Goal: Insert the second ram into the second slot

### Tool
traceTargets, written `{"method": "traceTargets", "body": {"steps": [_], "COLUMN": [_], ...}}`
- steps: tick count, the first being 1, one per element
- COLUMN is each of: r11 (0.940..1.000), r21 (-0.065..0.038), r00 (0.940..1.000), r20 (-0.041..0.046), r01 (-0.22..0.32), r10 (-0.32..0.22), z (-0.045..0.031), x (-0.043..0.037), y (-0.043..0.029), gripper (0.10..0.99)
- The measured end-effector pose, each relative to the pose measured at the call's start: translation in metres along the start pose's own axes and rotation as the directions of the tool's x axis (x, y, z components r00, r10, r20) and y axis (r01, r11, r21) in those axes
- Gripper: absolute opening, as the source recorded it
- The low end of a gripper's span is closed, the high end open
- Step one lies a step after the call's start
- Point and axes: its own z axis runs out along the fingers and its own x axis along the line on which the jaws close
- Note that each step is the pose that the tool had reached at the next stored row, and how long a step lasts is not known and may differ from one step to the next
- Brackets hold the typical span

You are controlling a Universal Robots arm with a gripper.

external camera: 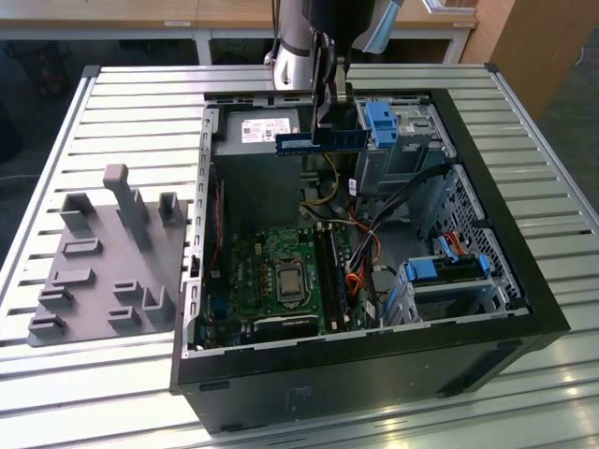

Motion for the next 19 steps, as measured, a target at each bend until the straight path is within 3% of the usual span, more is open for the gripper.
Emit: {"method": "traceTargets", "body": {"steps": [6, 11, 19], "r11": [0.9999, 0.9979, 0.997], "r21": [0.0, 0.001, 0.001], "r00": [0.9999, 0.9979, 0.997], "r20": [0.0002, 0.0005, 0.0001], "r01": [-0.016, -0.064, -0.077], "r10": [0.016, 0.064, 0.077], "z": [0.0, 0.0002, 0.0004], "x": [0.0012, 0.0016, 0.0124], "y": [0.0, 0.0, 0.0001], "gripper": [0.129, 0.129, 0.129]}}
